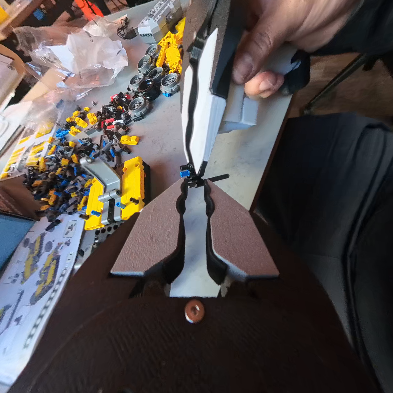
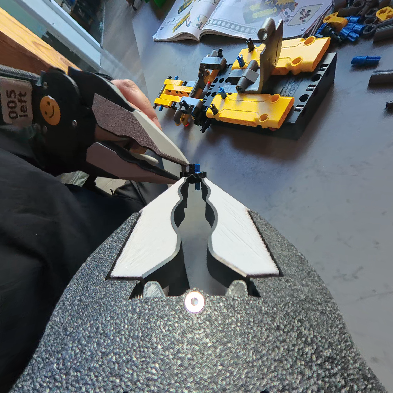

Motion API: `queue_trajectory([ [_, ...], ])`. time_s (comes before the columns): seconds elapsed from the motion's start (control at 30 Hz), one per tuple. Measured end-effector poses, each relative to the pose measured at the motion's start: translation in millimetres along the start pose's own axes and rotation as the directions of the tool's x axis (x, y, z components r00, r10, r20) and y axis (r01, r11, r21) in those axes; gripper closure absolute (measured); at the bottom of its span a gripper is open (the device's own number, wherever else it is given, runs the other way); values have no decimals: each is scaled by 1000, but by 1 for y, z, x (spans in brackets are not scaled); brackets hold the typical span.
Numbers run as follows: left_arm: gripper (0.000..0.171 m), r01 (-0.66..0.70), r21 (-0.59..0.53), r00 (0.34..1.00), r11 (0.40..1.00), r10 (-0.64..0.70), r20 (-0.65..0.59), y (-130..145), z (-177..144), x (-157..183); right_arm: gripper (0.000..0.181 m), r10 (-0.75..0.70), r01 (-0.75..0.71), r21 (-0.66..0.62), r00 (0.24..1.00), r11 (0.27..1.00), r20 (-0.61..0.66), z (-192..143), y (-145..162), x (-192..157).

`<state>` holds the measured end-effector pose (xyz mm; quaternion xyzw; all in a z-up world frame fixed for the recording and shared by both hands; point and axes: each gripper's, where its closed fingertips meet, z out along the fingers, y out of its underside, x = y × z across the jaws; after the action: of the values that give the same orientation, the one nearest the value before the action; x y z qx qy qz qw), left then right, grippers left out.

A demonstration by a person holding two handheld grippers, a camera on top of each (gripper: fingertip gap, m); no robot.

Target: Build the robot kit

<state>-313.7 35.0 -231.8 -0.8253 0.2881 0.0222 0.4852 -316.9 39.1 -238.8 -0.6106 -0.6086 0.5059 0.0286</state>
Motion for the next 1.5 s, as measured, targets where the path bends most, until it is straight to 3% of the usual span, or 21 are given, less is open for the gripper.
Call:
queue_trajectory([
  [0.43,161,63,7,997,998,-62,-39,5,5,-2,169,-3,3,19,1000,1000,-20,2,-1,6],
  [0.67,161,144,123,989,982,-144,-12,-10,-5,-12,158,-78,81,169,997,982,-28,-15,-21,1],
  [0.8,160,238,242,971,941,-234,-43,-23,-16,-17,151,-72,58,302,997,951,33,-33,-35,-11],
  [0.87,160,271,266,963,925,-264,-60,-25,-18,-18,149,-83,56,329,994,943,69,-34,-38,-21],
  [0.93,160,298,278,955,913,-286,-83,-27,-18,-17,154,-102,90,318,995,944,22,-29,-36,-21],
  [1.07,160,321,287,947,902,-303,-109,-30,-17,-14,169,-134,146,295,989,944,-59,-21,-32,-18],
  [1.37,160,385,211,922,898,-364,-134,-21,-10,-13,171,-131,166,281,982,945,-139,-17,-30,-10],
  [1.5,157,304,194,952,933,-290,-97,-22,-18,-15,171,-142,170,280,983,945,-117,-21,-28,-14],
])
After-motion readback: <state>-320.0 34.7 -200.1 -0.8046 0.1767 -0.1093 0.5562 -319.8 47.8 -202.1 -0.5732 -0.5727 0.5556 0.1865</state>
